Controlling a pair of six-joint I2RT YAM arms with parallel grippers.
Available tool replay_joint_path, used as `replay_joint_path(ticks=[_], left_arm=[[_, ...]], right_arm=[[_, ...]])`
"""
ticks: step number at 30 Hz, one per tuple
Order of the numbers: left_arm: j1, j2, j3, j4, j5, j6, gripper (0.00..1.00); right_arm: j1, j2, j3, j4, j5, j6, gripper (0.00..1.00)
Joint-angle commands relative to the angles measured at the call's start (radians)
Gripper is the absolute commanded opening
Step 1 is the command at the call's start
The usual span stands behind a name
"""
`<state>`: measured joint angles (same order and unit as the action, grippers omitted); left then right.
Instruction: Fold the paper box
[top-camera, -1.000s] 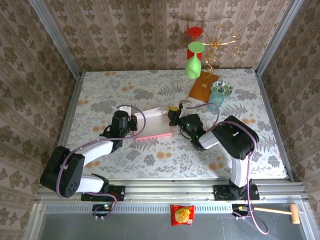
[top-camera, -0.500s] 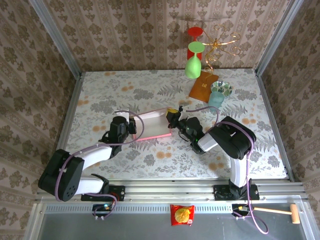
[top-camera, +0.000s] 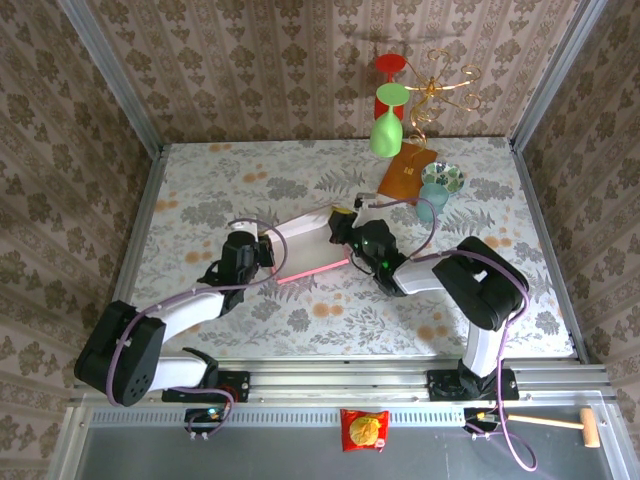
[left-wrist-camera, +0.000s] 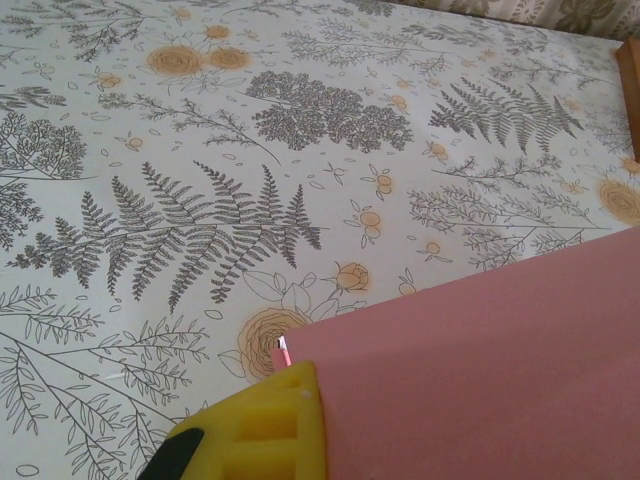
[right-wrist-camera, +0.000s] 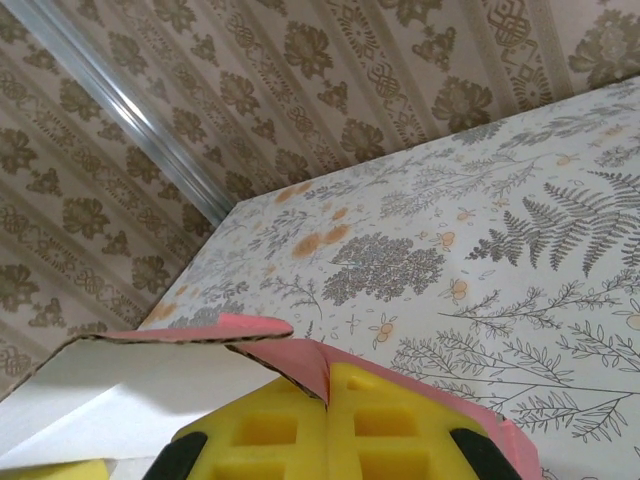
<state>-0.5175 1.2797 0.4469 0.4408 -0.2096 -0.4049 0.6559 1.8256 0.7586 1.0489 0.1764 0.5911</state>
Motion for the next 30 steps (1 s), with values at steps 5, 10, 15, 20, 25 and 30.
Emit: replay_joint_path(ticks=[5,10,15,20,25,30], left_arm=[[-0.018,0.005,0.081,0.024,0.078,-0.098,0.0],[-0.018,0.031,0.088,0.031,0.077,-0.097,0.0],[-0.022,0.04,0.065,0.047,0.078,-0.087,0.0],[-0.048,0.036,0.025,0.068,0.048,-0.075,0.0],[-0.082,0.044,0.012,0.057,0.022,-0.057,0.0],[-0.14,0.056,-0.003,0.026,-0.042,-0.036,0.0]], right_arm=[[0.025,0.051,0.045,-0.165,0.104,0.136,0.0],[0.03,0.068,0.003,-0.14,0.122,0.138,0.01],[0.028,0.094,-0.061,-0.07,0.099,0.112,0.02],[0.031,0.072,-0.111,-0.064,0.094,0.116,0.07],[0.031,-0.001,-0.149,-0.128,0.11,0.122,0.24],[0.043,-0.119,-0.139,-0.341,0.149,0.165,0.36]])
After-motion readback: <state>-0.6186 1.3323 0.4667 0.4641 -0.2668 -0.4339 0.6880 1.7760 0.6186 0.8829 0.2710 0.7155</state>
